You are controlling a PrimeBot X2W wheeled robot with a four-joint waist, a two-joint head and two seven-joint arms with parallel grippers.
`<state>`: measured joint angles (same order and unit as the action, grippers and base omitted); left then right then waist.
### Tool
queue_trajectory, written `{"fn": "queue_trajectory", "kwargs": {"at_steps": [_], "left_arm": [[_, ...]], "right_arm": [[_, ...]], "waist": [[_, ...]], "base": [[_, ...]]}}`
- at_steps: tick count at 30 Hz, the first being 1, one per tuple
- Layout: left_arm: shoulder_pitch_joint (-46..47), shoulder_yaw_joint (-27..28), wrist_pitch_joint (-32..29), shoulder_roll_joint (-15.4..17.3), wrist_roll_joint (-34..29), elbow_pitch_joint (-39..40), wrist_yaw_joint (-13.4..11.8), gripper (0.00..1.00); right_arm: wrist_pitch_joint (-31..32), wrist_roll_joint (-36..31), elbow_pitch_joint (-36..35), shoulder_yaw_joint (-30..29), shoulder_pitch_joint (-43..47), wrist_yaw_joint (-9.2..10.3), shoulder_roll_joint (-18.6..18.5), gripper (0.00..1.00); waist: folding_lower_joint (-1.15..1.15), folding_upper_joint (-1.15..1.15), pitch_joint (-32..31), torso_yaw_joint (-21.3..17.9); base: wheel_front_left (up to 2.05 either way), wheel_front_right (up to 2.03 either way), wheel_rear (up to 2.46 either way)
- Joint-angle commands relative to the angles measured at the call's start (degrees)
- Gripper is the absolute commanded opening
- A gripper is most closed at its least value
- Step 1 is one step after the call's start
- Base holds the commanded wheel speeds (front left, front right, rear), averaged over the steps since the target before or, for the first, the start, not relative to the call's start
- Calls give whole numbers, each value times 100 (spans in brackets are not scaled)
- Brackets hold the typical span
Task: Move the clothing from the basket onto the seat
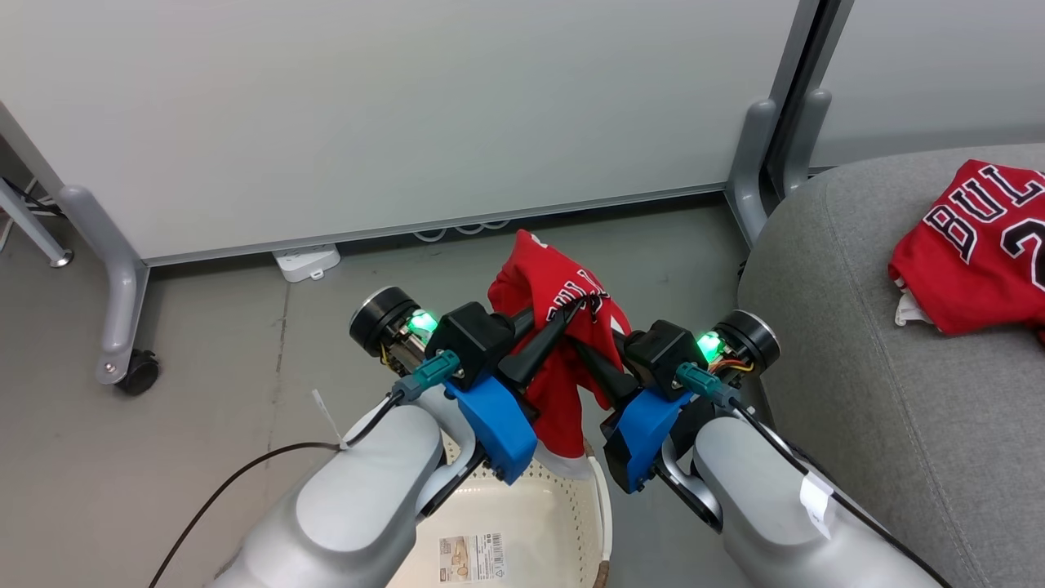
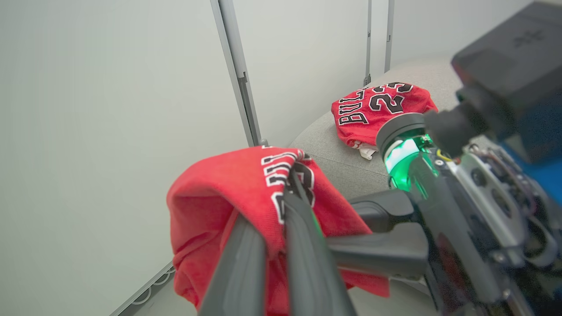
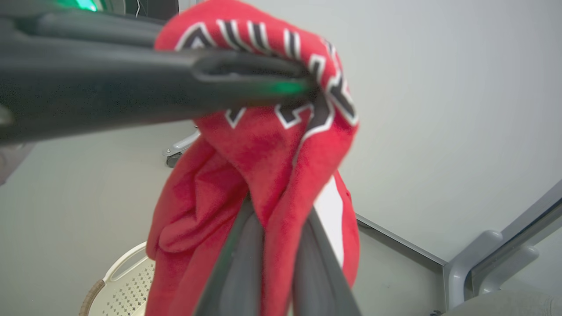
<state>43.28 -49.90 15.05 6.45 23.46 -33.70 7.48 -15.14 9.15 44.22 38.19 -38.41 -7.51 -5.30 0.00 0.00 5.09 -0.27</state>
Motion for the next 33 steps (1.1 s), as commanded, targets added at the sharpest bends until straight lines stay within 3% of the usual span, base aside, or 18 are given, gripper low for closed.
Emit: {"fn": "queue_trajectory", "kwargs": {"at_steps": [1,11,12,13,25,33], "left_arm": [[45,8,19,20,6,-4,-3,0],[34,10,18,25,38,-35,-3,0],[30,63,18,23,38,-35,-13,11],[22,84,19,19,26,-35,-15,100],[-21,136,18,-12,-59,-201,-10,100],[18,228,18,46,-134,-156,-9,100]], "right_arm": [[0,43,11,7,-79,4,11,0],[0,117,-20,-5,-36,5,-35,0],[0,117,-20,-13,-34,5,-36,0],[0,125,-21,-21,-33,5,-37,0],[0,195,-57,-170,38,5,-63,0],[0,176,-153,-454,-4,5,-95,0]], "waist": [[0,0,-5,-3],[0,0,-6,-24],[0,0,-4,-27],[0,0,-2,-30],[0,0,16,-59],[0,0,173,-275]], "base": [[0,0,0],[0,0,0],[0,0,0],[0,0,0],[0,0,0],[0,0,0]]}}
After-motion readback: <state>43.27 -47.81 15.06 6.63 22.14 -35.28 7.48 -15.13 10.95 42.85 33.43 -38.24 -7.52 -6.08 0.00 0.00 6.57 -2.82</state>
